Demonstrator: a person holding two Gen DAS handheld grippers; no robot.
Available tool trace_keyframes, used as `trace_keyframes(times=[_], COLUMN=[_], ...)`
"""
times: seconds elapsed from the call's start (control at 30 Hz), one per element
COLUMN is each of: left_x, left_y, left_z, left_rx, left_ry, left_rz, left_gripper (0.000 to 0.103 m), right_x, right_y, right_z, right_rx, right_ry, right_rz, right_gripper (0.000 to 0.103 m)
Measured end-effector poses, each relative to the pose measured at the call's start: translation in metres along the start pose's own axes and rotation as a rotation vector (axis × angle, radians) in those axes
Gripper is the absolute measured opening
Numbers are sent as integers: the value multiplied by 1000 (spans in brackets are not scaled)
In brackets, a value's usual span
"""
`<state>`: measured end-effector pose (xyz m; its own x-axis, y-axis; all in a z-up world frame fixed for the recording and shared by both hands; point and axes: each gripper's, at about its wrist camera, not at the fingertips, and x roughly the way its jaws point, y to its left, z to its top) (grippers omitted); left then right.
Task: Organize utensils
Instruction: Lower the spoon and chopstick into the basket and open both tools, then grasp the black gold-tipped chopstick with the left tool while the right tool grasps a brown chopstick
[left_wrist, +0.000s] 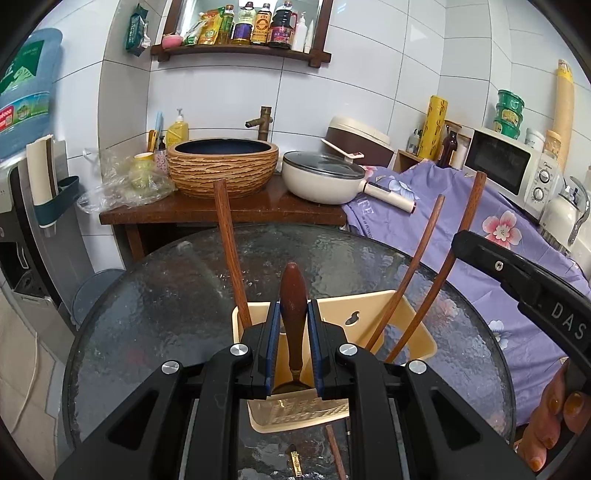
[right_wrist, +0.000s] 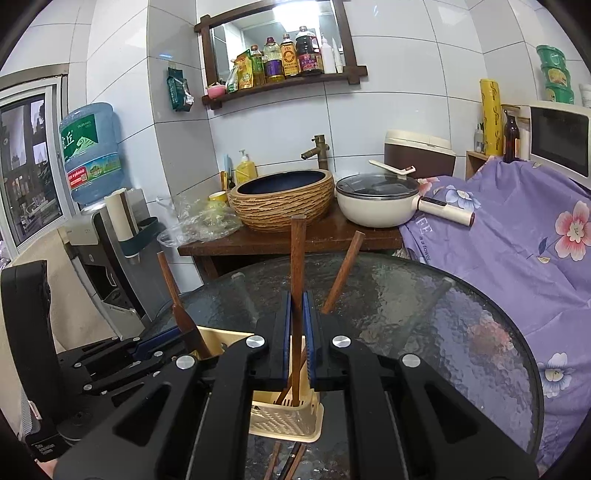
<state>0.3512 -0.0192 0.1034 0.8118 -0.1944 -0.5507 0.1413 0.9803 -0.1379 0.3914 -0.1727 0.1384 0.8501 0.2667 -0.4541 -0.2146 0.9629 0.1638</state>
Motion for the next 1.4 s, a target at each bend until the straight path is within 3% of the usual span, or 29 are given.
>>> trace_keyframes(times=[0.23, 0.27, 0.3, 0.33, 0.4, 0.47, 0.6, 0.77, 1.1, 1.3, 1.4], left_x=[-1, -4, -9, -12, -24, -33, -51, -58, -57, -50, -42], left_y=[1, 1, 2, 1, 1, 0, 4, 14, 14, 12, 13], left_z=[0, 1, 1, 1, -1, -4, -22, -52, -136, -164, -171], left_rx=[-1, -1, 0, 1, 8, 22, 20, 10, 46, 48, 25], left_ry=[-6, -12, -24, -31, -60, -81, -93, -49, 113, 173, 196], left_rz=[-14, -15, -17, -21, -30, -25, -47, -51, -48, -47, -43], left_gripper=[16, 21, 28, 33, 51, 53, 73, 77, 78, 77, 71], right_x=[2, 2, 0, -2, -11, -18, -33, -41, -23, -7, 1], right_y=[-6, -7, -8, -10, -13, -13, -15, -12, -14, -12, -5], right_z=[0, -1, -2, -3, -6, -8, -23, -62, -156, -183, -189], right_rx=[32, 32, 34, 38, 57, 54, 57, 22, -6, 8, -4], right_ry=[8, 7, 1, -4, -35, -44, -23, 67, 296, 385, 411], right_rz=[4, 1, -2, -3, 4, 6, 17, 31, 14, 13, 12], right_gripper=[10, 11, 19, 35, 47, 47, 47, 47, 46, 40, 35])
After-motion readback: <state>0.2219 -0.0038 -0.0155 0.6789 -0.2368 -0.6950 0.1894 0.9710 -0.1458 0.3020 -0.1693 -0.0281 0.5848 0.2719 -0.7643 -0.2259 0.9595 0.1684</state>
